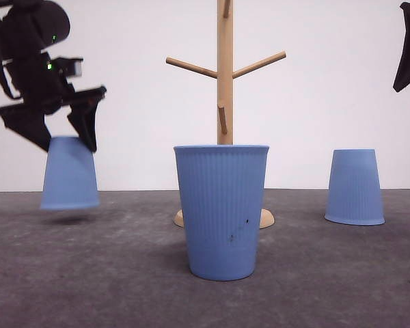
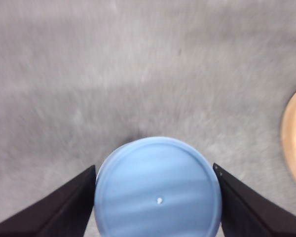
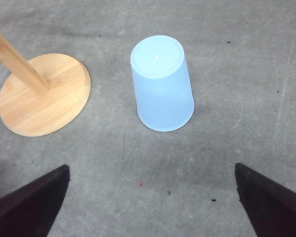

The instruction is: Place three cups

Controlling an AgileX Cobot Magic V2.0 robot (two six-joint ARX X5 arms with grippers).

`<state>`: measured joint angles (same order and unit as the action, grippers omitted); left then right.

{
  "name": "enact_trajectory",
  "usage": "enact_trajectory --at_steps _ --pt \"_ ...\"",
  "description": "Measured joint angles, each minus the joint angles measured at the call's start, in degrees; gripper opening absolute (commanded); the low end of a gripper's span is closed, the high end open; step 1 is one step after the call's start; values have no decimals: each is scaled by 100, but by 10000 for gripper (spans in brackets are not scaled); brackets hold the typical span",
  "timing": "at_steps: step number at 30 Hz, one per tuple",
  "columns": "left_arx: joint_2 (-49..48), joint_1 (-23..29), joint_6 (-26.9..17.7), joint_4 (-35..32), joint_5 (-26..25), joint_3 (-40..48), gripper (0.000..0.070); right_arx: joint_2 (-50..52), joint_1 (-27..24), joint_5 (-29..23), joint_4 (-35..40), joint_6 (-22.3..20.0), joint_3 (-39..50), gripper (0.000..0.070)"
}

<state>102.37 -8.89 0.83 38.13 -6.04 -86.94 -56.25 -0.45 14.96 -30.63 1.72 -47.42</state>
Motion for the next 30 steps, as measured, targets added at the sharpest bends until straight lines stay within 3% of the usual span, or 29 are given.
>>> enact_trajectory --at_steps 6,13,17,24,30 --pt "0 6 -162 794 -402 -964 416 0 0 0 0 0 0 700" --pt "0 246 -227 1364 -1613 -2151 392 0 0 0 0 -1 0 700" --pt "0 525 -183 1546 -2542 -2861 385 0 0 0 0 -2 0 700" --pt "0 711 329 1296 -4379 -3539 385 0 0 0 0 -3 0 700" --pt "65 580 482 1326 -4475 -3542 387 0 0 0 0 -4 0 700"
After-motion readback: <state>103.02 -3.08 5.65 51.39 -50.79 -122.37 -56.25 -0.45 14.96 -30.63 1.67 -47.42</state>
